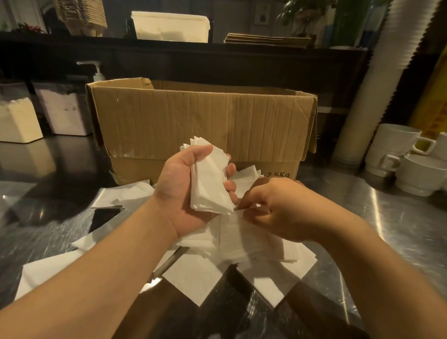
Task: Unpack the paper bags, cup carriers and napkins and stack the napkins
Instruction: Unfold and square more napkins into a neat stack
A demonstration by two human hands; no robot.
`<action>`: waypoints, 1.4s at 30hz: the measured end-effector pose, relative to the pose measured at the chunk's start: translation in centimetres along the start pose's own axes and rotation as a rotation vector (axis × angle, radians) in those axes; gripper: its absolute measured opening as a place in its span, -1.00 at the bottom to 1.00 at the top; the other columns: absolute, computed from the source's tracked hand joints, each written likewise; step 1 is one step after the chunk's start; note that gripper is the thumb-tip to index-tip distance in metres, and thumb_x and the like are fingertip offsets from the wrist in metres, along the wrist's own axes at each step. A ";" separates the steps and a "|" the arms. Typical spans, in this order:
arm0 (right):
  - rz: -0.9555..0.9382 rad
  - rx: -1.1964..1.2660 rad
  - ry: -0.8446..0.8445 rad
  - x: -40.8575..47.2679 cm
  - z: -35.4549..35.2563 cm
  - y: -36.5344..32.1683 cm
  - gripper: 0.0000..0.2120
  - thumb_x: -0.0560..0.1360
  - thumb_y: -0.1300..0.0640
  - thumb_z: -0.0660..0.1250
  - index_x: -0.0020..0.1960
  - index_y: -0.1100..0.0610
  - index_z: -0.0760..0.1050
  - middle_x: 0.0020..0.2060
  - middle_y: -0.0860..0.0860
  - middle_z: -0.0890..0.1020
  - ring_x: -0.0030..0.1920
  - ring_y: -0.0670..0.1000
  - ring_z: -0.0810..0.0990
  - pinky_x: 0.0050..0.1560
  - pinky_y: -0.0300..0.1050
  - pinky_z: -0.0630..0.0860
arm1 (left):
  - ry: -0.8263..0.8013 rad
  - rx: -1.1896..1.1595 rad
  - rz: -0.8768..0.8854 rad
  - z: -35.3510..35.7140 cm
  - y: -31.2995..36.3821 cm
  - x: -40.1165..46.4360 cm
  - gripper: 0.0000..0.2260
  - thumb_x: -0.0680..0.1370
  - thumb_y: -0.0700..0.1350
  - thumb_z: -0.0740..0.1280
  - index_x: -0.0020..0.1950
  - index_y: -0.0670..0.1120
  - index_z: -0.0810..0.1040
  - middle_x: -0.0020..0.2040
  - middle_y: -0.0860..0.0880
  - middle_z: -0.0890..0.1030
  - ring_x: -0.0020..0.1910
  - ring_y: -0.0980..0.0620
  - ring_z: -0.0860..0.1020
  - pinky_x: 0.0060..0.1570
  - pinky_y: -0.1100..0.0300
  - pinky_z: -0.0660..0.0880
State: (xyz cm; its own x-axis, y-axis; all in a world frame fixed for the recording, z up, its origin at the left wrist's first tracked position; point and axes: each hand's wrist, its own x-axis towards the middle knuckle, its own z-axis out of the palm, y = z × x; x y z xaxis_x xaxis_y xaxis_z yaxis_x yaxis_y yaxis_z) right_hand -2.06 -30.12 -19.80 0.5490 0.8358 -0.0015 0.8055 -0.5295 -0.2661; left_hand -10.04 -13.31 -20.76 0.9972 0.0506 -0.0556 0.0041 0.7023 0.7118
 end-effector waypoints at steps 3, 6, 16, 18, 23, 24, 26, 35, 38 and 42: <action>0.015 -0.038 0.037 0.3 0.5 0.3 -0.70 0.57 0.09 0.43 0.23 -0.22 0.62 0.21 -0.20 0.56 0.21 -0.02 0.50 0.34 -0.06 0.48 | -0.003 -0.003 0.003 0.0 0.1 0.0 -0.66 0.53 0.01 0.28 0.23 -0.14 0.48 -0.11 -0.12 0.54 -0.27 -0.05 0.42 -0.13 0.09 0.36; 0.020 -0.037 0.065 0.4 0.6 0.2 -0.71 0.59 0.08 0.40 0.25 -0.21 0.62 0.21 -0.20 0.57 0.21 -0.02 0.51 0.35 0.02 0.49 | 0.004 -0.013 0.004 -0.2 0.2 0.0 -0.65 0.52 0.01 0.29 0.23 -0.14 0.49 -0.10 -0.12 0.55 -0.27 -0.05 0.43 -0.13 0.09 0.38; -0.230 0.793 0.054 -2.1 -1.9 -0.2 -0.92 0.56 0.16 0.41 0.00 0.03 0.68 -0.02 -0.06 0.72 0.07 0.01 0.70 0.10 -0.11 0.64 | -0.002 0.025 0.030 -0.8 0.6 0.4 -0.61 0.48 -0.01 0.32 0.27 -0.14 0.47 -0.02 -0.14 0.57 -0.12 -0.10 0.48 -0.02 0.03 0.45; -0.284 0.933 0.098 -2.4 -2.1 -0.1 -0.85 0.48 0.06 0.44 0.01 0.09 0.66 0.01 0.04 0.72 0.09 0.09 0.70 0.10 -0.06 0.63 | -0.036 0.045 0.006 -1.0 0.5 0.6 -0.54 0.46 -0.02 0.35 0.33 -0.15 0.47 0.18 -0.19 0.54 0.15 -0.17 0.45 0.23 -0.02 0.42; -0.221 1.012 0.254 -1.8 -1.6 -0.5 -0.78 0.42 0.02 0.42 0.00 0.10 0.66 -0.06 0.02 0.74 -0.03 0.02 0.72 0.03 -0.11 0.60 | -0.127 0.257 -0.035 -0.8 -0.2 0.1 -0.62 0.45 -0.04 0.34 0.15 -0.21 0.70 0.04 -0.24 0.65 -0.06 -0.20 0.61 0.06 -0.07 0.52; -0.203 1.004 0.272 -1.6 -1.4 -0.7 -0.77 0.42 0.03 0.42 0.01 0.11 0.66 -0.06 0.00 0.74 -0.03 0.01 0.72 0.02 -0.11 0.63 | -0.159 0.256 -0.058 -0.6 -0.3 0.0 -0.63 0.47 -0.04 0.35 0.16 -0.22 0.70 0.02 -0.24 0.63 -0.08 -0.21 0.60 0.02 -0.08 0.49; -0.163 0.979 0.315 -1.3 -0.9 -0.9 -0.78 0.43 0.03 0.42 0.03 0.09 0.66 -0.06 -0.04 0.74 -0.01 0.01 0.73 0.02 -0.09 0.67 | -0.222 0.249 -0.105 -0.6 -0.4 0.2 -0.52 0.54 -0.01 0.32 0.40 -0.23 0.54 0.11 -0.24 0.56 0.00 -0.25 0.56 0.09 -0.14 0.44; -0.110 0.785 0.572 -0.7 0.0 -1.3 -0.79 0.53 0.13 0.44 0.08 -0.13 0.57 -0.01 -0.16 0.64 0.02 -0.04 0.67 -0.10 -0.19 0.68 | -0.365 0.217 -0.170 -1.5 -0.6 0.5 -0.34 0.56 0.24 0.37 0.56 -0.08 0.38 0.26 -0.26 0.54 0.12 -0.28 0.57 0.26 -0.25 0.43; -0.118 0.587 0.669 -0.5 0.3 -1.3 -0.72 0.53 0.00 0.44 0.16 -0.24 0.45 0.01 -0.25 0.53 0.03 -0.12 0.58 -0.06 -0.27 0.64 | -0.332 0.237 -0.166 -1.4 -0.6 0.1 -0.47 0.49 0.05 0.44 0.40 -0.16 0.51 0.10 -0.25 0.62 0.02 -0.25 0.61 0.15 -0.17 0.51; -0.153 0.505 0.685 -0.4 0.4 -1.2 -0.85 0.52 -0.15 0.36 0.05 -0.30 0.43 0.02 -0.29 0.50 0.06 -0.18 0.54 -0.02 -0.34 0.59 | -0.245 0.214 -0.137 -1.1 -0.7 0.1 -0.52 0.51 0.00 0.38 0.39 -0.15 0.53 0.09 -0.23 0.61 0.01 -0.22 0.60 0.10 -0.15 0.55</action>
State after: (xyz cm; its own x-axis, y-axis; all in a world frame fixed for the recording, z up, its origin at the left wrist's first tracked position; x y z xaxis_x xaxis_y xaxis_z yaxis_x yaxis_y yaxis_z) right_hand -3.37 -29.76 -19.87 0.5872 0.5350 0.6075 0.7750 -0.1549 -0.6127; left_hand -10.04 -12.99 -22.05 0.9745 -0.2242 -0.0097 0.1291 0.5249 0.8413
